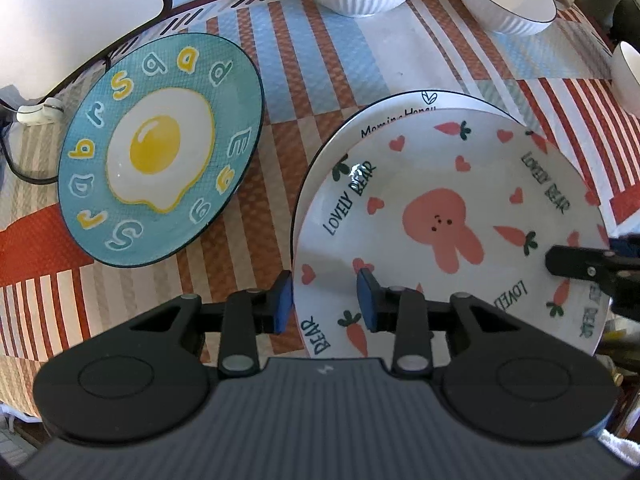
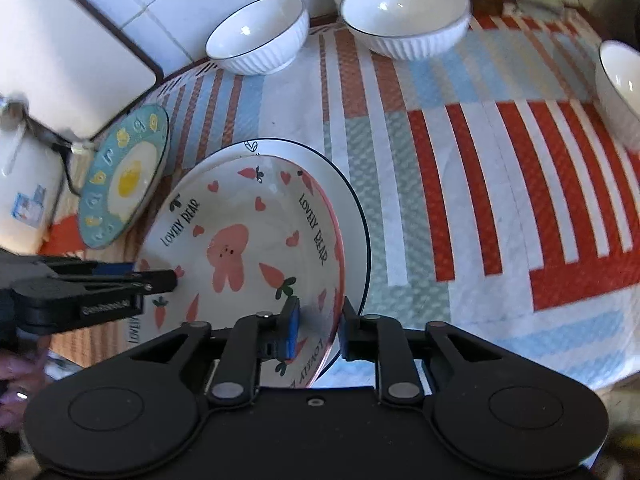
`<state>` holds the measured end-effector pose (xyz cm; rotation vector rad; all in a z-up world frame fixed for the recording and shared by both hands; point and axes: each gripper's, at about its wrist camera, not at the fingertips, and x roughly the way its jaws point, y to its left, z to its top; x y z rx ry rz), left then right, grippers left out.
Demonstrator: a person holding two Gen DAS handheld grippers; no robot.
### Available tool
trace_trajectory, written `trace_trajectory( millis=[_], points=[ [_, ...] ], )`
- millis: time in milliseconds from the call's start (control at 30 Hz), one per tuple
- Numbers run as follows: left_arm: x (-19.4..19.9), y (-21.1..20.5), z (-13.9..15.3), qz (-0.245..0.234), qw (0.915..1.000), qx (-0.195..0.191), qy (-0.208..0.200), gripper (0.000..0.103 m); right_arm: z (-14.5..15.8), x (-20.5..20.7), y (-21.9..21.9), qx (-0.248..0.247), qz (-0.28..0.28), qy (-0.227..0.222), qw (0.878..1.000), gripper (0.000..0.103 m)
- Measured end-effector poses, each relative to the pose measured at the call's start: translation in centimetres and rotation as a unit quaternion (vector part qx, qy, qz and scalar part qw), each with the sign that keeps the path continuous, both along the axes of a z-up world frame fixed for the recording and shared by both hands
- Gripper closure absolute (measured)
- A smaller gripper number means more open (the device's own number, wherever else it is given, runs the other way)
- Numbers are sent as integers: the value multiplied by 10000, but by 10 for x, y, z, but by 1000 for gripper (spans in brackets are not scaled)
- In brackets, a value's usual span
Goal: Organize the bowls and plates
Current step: 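Lower the pink-bunny plate onto the white plate and open the right tool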
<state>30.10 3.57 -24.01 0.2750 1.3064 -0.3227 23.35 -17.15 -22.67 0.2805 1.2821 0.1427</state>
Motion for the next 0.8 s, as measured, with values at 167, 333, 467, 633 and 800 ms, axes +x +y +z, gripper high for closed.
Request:
trace_trajectory(
  millis=[167,333,467,633,800],
  points=[
    [0,4,-1,79,10000,-39,23,71,2,2,15,-496,414,-331,9974,64],
    [-1,9,1,143,9998,-120,59,71,-1,8,18,-656,482,-582,9950,63],
    [-5,10,3,68,9998,-151,57,72,-2,9,18,-643,385,-677,9949,62],
    [-6,17,7,204,9990,-359,144,72,2,9,13,-463,13,-575,9973,62],
    [-6,26,15,301,9986,-436,84,72,6,7,-3,79,-678,-414,9968,55]
  ],
)
